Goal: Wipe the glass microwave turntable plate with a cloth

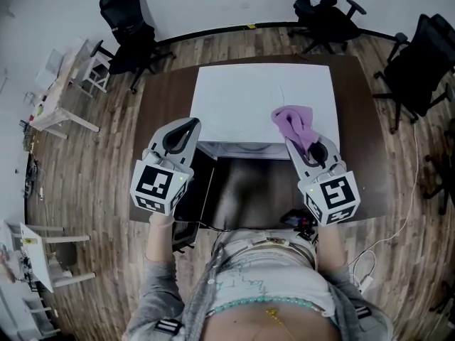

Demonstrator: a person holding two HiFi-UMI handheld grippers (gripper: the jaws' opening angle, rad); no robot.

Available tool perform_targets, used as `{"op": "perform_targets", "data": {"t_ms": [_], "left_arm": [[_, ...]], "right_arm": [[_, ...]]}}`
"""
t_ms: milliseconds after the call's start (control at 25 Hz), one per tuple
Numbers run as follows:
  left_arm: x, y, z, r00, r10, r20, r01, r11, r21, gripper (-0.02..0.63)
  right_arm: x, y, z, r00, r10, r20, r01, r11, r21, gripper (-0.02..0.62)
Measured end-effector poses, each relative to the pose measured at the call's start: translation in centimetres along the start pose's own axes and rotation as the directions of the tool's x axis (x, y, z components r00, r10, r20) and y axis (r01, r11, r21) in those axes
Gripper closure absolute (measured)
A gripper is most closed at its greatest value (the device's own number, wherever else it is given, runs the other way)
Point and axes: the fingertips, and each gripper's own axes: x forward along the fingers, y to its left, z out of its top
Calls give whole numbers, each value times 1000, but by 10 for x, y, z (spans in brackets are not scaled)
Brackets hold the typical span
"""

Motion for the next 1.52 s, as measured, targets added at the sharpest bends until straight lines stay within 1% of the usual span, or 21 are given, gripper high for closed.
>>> {"op": "perform_targets", "data": {"t_ms": [160, 280, 400, 560, 720, 760, 840, 960, 1080, 1160, 1280, 1360, 1400, 1520], "left_arm": [[10, 26, -9, 1000, -20, -3, 20, 1000, 0, 594], [22, 42, -16, 999, -40, 2, 40, 999, -22, 594], [34, 59, -25, 999, -44, 8, 44, 998, -47, 594], [51, 76, -44, 997, -72, -5, 72, 992, -103, 594], [68, 83, -70, 994, -102, -33, 95, 981, -171, 591], [72, 84, -75, 993, -110, -37, 101, 977, -187, 582], [79, 87, -83, 993, -116, -38, 105, 970, -218, 543], [89, 94, -94, 993, -107, -41, 93, 959, -266, 517], [99, 99, -107, 993, -103, -61, 80, 949, -306, 459], [106, 101, -117, 992, -102, -76, 72, 942, -328, 432], [113, 106, -125, 992, -109, -64, 77, 923, -377, 420], [116, 106, -126, 992, -117, -45, 89, 907, -411, 417], [117, 106, -127, 992, -121, -41, 93, 904, -418, 417], [122, 101, -129, 990, -136, -46, 105, 904, -415, 417]], "right_arm": [[16, -1, 4, 999, -44, -5, 44, 999, -4, 495], [26, -5, 5, 997, -78, -15, 78, 997, -8, 497], [34, -7, 5, 994, -109, -31, 109, 994, -10, 495], [43, -8, 4, 988, -145, -56, 144, 989, -21, 497], [52, -10, 4, 984, -168, -62, 166, 986, -27, 496], [55, -10, 4, 983, -172, -63, 170, 985, -28, 496], [59, -11, 5, 982, -177, -63, 175, 984, -34, 495], [66, -11, 6, 981, -181, -69, 178, 983, -41, 496], [72, -13, 7, 980, -185, -77, 181, 982, -53, 497], [77, -14, 6, 979, -187, -86, 182, 981, -63, 497], [84, -14, 8, 976, -194, -102, 185, 979, -85, 495], [90, -16, 10, 973, -200, -117, 187, 975, -118, 495], [93, -18, 11, 971, -203, -123, 186, 973, -138, 495], [103, -20, 12, 970, -197, -146, 167, 967, -190, 495]]}}
